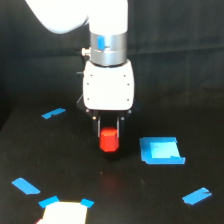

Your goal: Pick up the red object from the table

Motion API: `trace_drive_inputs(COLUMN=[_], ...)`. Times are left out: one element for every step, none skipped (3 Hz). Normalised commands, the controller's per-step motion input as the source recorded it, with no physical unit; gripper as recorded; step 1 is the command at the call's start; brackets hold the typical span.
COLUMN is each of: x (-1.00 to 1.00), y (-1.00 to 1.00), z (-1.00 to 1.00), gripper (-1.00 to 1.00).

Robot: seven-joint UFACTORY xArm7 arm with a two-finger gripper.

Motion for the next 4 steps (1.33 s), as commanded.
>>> trace_drive_inputs(x=[0.37, 0.24, 0.12, 0.43], y=[-0.74, -1.0, -0.79, -0.15], z=[1.0, 1.0, 0.99, 1.0], gripper=[-1.0, -1.0, -1.0, -1.0])
